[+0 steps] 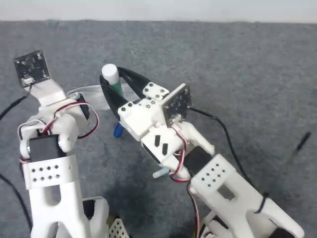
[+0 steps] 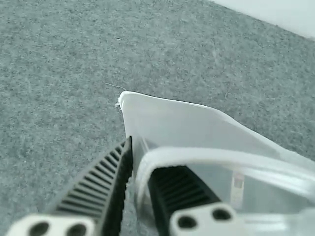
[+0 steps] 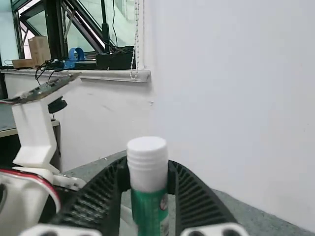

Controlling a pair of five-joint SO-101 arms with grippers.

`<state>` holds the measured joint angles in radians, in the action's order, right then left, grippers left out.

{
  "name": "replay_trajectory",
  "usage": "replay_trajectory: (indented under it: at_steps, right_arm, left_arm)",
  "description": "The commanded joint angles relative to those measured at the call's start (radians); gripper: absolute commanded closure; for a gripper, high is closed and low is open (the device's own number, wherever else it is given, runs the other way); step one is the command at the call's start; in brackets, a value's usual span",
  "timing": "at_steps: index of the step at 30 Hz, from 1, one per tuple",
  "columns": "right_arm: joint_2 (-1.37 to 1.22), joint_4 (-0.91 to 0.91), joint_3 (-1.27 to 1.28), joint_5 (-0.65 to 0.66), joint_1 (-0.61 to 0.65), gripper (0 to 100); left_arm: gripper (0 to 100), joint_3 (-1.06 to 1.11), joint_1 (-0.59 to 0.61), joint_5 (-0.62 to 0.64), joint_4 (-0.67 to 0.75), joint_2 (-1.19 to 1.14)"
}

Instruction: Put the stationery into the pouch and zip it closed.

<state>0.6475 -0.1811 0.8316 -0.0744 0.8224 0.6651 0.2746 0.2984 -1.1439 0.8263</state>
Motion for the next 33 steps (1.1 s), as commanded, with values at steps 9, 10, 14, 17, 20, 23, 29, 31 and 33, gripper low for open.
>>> replay_trajectory:
  at_steps: [9, 10, 14, 17, 20, 23, 29, 31, 33]
  right_arm:
    - [-0.168, -0.173, -0.009, -0.005, 0.001, 99.3]
    - [-0.174, -0.176, 0.002, -0.005, 0.001, 99.3]
    - [-0.173, -0.205, 0.051, -0.005, 0.001, 99.3]
    - [-0.157, -0.222, 0.098, -0.003, -0.001, 99.3]
    - [-0.143, -0.219, 0.133, -0.003, -0.001, 99.3]
    - [-0.134, -0.214, 0.158, -0.003, -0.001, 99.2]
    - [-0.097, -0.211, 0.216, 0.155, 0.005, 99.2]
    - [-0.068, -0.211, 0.239, 0.172, 0.005, 99.2]
    - [-0.036, -0.206, 0.255, 0.175, 0.005, 99.2]
  left_arm:
    - [99, -0.027, -0.003, 0.011, 0.031, 0.006]
    - [99, -0.027, -0.003, 0.011, 0.031, 0.006]
    - [99, -0.025, -0.003, 0.011, 0.031, 0.006]
    - [99, -0.025, -0.003, 0.011, 0.031, 0.006]
    - [99, -0.025, -0.003, 0.011, 0.031, 0.006]
    - [99, -0.025, -0.003, 0.011, 0.031, 0.006]
    - [99, -0.025, 0.002, 0.011, 0.029, 0.006]
    - [99, -0.025, 0.002, 0.011, 0.029, 0.006]
    - [99, -0.025, -0.002, 0.011, 0.029, 0.006]
